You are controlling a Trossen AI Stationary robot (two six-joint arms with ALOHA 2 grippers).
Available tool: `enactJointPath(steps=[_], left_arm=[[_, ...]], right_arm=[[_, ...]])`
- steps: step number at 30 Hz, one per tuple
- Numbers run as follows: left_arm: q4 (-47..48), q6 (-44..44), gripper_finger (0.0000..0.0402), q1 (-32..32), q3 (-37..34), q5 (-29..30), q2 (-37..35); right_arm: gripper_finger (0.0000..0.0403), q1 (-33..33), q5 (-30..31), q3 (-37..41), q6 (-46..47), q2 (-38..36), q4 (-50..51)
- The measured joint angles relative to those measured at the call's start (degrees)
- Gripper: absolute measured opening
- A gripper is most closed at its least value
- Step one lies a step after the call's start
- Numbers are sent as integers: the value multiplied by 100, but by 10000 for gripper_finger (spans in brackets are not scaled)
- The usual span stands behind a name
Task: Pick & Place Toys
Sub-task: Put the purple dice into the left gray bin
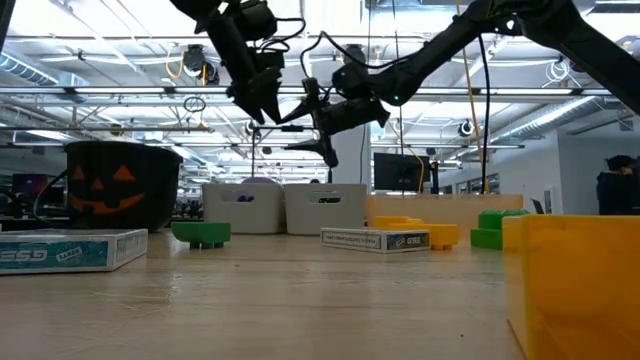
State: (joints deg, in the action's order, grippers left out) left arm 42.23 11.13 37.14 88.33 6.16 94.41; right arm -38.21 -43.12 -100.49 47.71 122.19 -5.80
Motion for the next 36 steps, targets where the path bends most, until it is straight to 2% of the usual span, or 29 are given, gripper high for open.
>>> enactJointPath(steps=[3, 7, 11, 16, 21, 24, 30, 36], left_arm=[[162, -325, 399, 151, 0, -57, 0], [630, -603, 395, 327, -4, -367, 0], [963, -785, 366, 411, -7, -879, 0], [1035, -813, 317, 396, -7, -962, 0], [1039, -765, 287, 301, -7, -958, 5], [1106, -708, 279, 217, -7, -951, 80], [1288, -670, 279, 20, -11, -965, 443], [1649, -603, 276, -188, -11, -1114, 799]], right_arm=[[236, -65, -106, 0, -85, -9, -3], [235, -159, -627, 0, -89, -9, -36], [226, -158, -1120, 0, -258, -39, -26], [216, -29, -1113, 4, -648, -382, -5], [215, 53, -1081, 4, -1209, -840, 373], [214, 71, -748, 2, -1902, -1146, 1119], [212, 230, 567, 2, -3668, -1619, 2879], [212, 350, 1031, 0, -4132, -1773, 3348]])
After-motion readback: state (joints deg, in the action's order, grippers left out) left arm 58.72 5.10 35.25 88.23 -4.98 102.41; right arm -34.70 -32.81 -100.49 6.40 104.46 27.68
